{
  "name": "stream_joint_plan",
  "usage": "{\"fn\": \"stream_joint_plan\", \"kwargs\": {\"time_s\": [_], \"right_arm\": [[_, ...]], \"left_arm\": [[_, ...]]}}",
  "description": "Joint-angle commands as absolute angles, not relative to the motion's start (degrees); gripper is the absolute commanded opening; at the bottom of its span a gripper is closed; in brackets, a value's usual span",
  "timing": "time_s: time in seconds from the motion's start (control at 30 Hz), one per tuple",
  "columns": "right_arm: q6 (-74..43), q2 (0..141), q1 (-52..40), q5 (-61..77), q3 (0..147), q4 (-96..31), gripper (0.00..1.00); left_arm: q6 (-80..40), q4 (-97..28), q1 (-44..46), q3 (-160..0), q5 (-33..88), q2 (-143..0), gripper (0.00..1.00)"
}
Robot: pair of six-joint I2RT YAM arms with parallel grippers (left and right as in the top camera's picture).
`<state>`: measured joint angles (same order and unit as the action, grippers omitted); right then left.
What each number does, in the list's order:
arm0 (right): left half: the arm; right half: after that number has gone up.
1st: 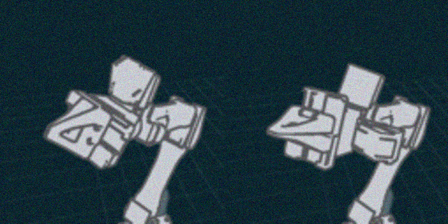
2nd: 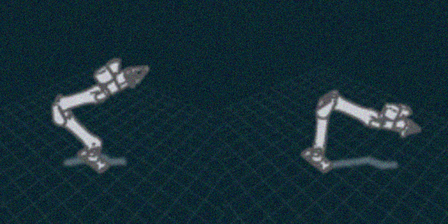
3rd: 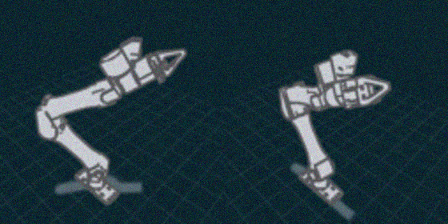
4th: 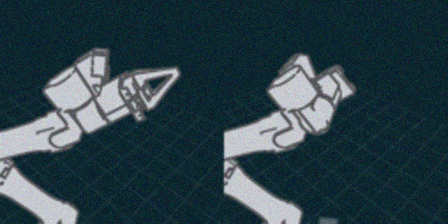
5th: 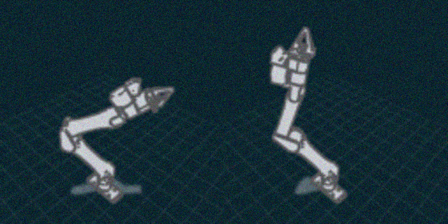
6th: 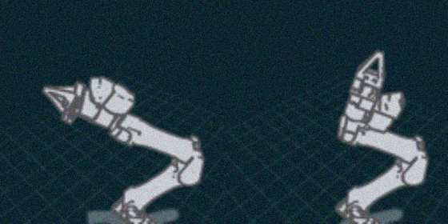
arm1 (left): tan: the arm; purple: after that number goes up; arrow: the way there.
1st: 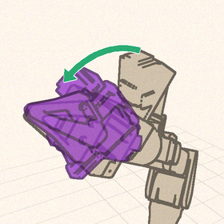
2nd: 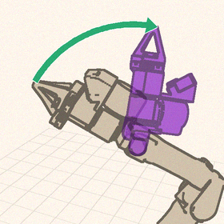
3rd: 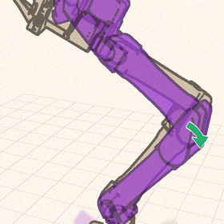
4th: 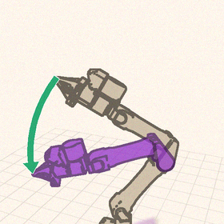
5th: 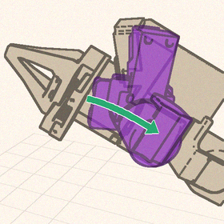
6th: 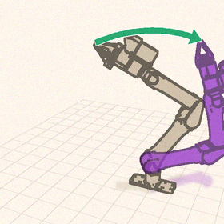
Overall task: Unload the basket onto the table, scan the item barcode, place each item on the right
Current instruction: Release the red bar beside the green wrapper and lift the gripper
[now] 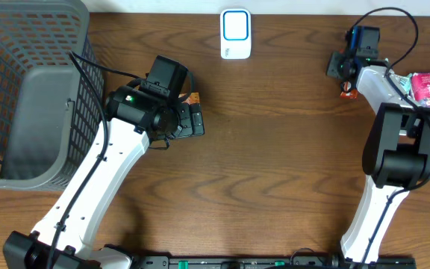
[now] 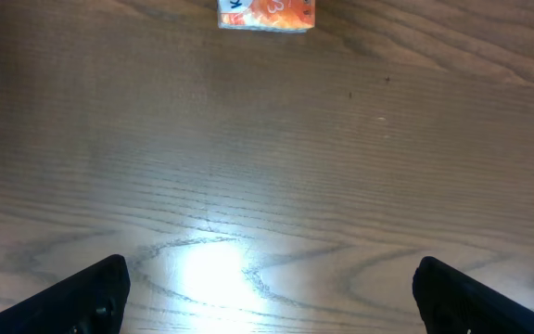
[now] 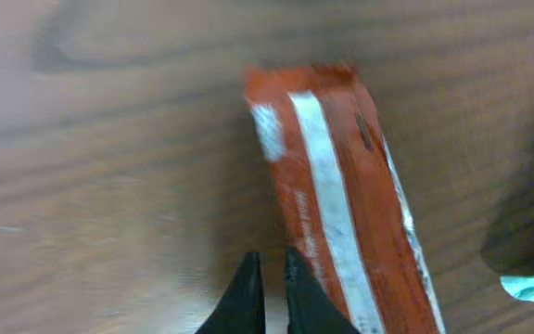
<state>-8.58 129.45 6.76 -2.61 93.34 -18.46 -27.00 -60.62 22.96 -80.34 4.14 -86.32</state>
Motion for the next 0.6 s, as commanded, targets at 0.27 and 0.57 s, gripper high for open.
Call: {"fn": "stream_joint_plan", "kwargs": {"time_s": [0.27, 0.57], "right_arm": [[-9.2, 131.4, 13.9, -13.4, 93.6, -25.4, 0.01], [-8.1, 125.1, 14.8, -15.5, 94.4, -27.7, 0.05]], "left_arm": [[-26.7, -60.8, 22.8, -80.5, 3.8, -86.5, 0.98], [-26.7, -60.8, 22.8, -80.5, 3.8, -86.5, 0.98]]}}
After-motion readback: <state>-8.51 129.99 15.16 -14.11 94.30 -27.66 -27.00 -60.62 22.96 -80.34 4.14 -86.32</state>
